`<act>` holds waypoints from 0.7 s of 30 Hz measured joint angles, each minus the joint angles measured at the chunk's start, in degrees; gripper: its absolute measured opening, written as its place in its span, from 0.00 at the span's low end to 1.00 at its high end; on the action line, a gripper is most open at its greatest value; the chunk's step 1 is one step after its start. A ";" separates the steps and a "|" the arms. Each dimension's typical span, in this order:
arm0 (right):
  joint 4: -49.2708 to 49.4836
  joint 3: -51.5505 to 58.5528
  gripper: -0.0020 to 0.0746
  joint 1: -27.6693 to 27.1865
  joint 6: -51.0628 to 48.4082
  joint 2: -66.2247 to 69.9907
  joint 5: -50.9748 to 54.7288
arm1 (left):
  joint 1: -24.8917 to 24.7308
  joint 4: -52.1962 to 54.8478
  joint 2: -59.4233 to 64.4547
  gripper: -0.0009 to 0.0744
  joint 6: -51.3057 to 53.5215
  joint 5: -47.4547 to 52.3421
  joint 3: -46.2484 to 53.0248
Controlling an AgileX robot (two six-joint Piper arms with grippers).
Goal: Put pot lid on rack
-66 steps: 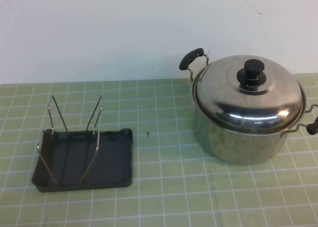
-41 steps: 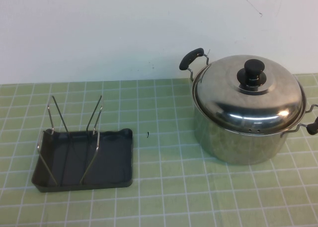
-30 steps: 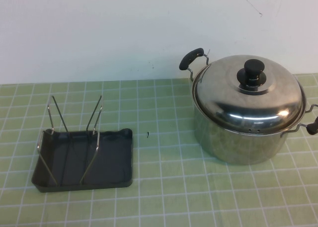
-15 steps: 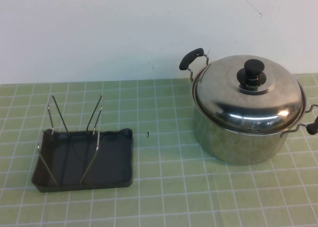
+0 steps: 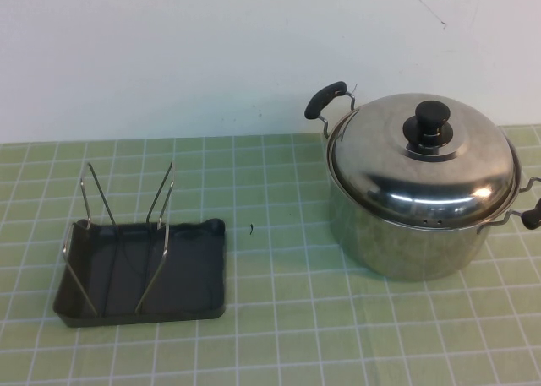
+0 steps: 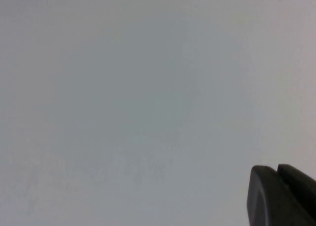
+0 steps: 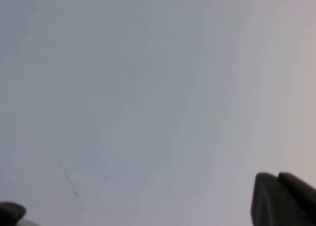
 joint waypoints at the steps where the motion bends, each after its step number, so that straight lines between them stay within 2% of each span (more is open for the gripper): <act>1: 0.13 -2.71 0.02 0.00 -0.52 0.00 3.83 | 0.00 0.15 0.00 0.01 -0.12 3.18 -1.77; 3: 0.21 -7.75 0.02 0.00 -1.76 1.75 9.82 | 0.00 0.65 0.00 0.01 -0.12 11.28 -6.90; 6: 0.21 -13.41 0.02 0.00 -2.07 6.82 12.23 | 0.00 1.04 1.27 0.01 -0.12 18.61 -13.23; 13: 0.21 -21.73 0.02 0.00 8.14 24.74 11.40 | 0.00 1.13 9.15 0.01 -1.48 17.14 -17.96; 17: -1.93 -23.13 0.02 0.00 12.71 36.64 2.36 | 0.00 2.60 13.78 0.01 -11.53 17.06 -17.96; 21: -15.65 -23.89 0.02 0.00 23.59 47.72 -14.54 | 0.00 12.34 19.04 0.01 -25.95 16.22 -17.96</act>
